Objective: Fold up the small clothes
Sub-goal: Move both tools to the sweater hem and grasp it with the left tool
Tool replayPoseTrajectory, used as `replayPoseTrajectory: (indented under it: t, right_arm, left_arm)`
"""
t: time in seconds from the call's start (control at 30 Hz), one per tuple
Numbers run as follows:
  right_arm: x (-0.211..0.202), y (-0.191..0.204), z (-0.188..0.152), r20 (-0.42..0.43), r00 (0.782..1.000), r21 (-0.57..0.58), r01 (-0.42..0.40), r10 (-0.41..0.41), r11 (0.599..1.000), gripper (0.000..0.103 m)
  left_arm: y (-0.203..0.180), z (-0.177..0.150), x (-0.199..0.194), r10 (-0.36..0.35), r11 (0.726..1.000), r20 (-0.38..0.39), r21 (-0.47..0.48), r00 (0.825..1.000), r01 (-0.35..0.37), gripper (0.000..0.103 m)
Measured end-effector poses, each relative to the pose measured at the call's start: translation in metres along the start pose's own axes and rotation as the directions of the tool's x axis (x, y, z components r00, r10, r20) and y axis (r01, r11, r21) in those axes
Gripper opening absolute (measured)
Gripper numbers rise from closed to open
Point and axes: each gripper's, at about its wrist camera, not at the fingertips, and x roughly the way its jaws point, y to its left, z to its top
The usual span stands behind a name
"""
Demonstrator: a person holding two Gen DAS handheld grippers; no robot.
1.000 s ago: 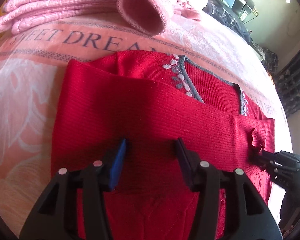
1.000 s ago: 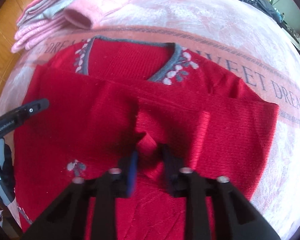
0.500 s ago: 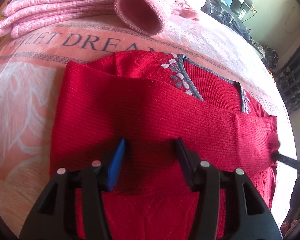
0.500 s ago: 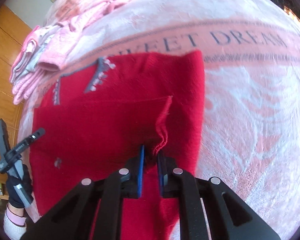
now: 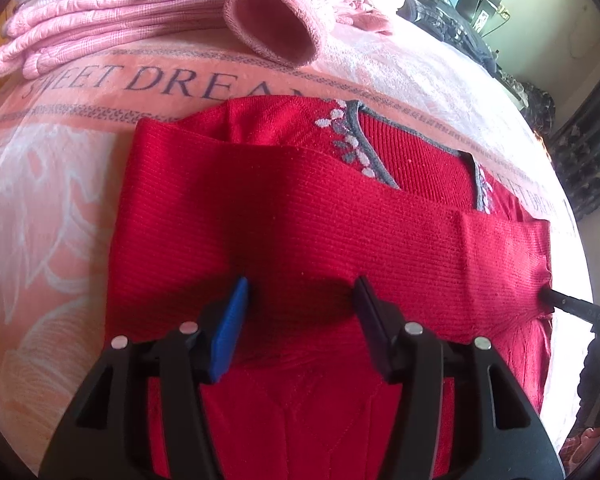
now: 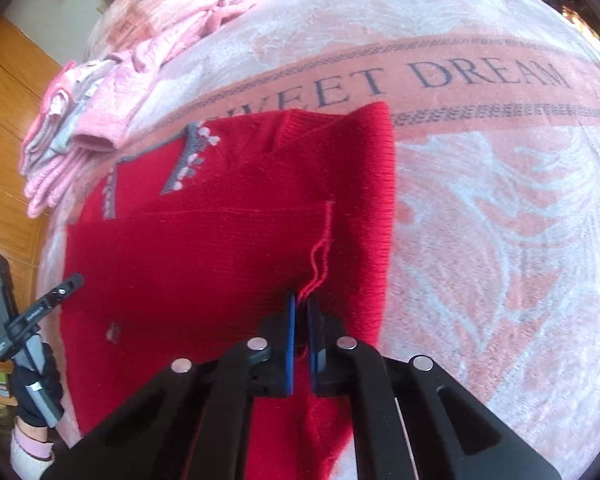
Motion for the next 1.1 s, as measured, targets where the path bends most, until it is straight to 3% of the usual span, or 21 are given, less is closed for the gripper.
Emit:
replayPoseTrajectory:
  t: [0.23, 0.3, 0.33, 0.4, 0.57, 0.7, 0.9, 1.1]
  right_arm:
    - [0.009, 0.003, -0.001, -0.005, 0.999, 0.006, 0.032, -0.032, 0.999, 0.004]
    - [-0.001, 0.002, -0.004, 0.012, 1.000, 0.015, 0.000, 0.000, 1.000, 0.014]
    - [-0.014, 0.001, -0.009, 0.035, 0.999, 0.023, -0.020, 0.020, 1.000, 0.025]
    - [-0.036, 0.002, -0.023, 0.067, 0.996, 0.004, -0.054, 0.053, 0.999, 0.028]
    - [-0.084, 0.014, -0.097, 0.066, 0.995, -0.130, -0.069, 0.078, 0.989, 0.037]
    - [-0.101, 0.019, -0.165, 0.012, 0.993, -0.173, -0.117, 0.120, 0.978, 0.041]
    - [-0.111, 0.036, -0.257, -0.037, 0.995, -0.240, -0.099, 0.093, 0.966, 0.045]
    - [-0.110, 0.038, -0.308, -0.095, 0.989, -0.213, -0.130, 0.112, 0.968, 0.045]
  left_arm:
    - [-0.004, -0.001, 0.004, 0.021, 0.999, -0.008, 0.033, 1.000, -0.020, 0.059]
    - [-0.004, -0.001, -0.002, 0.019, 1.000, -0.018, 0.021, 1.000, -0.019, 0.059]
    - [-0.002, -0.004, -0.011, 0.008, 1.000, -0.026, 0.012, 1.000, -0.007, 0.059]
    - [0.000, -0.016, -0.031, -0.004, 1.000, -0.037, 0.029, 0.999, 0.005, 0.059]
    - [0.023, -0.081, -0.082, -0.001, 0.994, -0.094, 0.106, 0.996, 0.011, 0.065]
    - [0.058, -0.146, -0.117, -0.006, 0.998, -0.147, 0.056, 0.989, 0.014, 0.066]
    - [0.094, -0.236, -0.150, -0.008, 1.000, -0.219, -0.013, 0.976, 0.005, 0.068]
    - [0.106, -0.279, -0.163, -0.048, 0.998, -0.235, -0.047, 0.971, 0.038, 0.070]
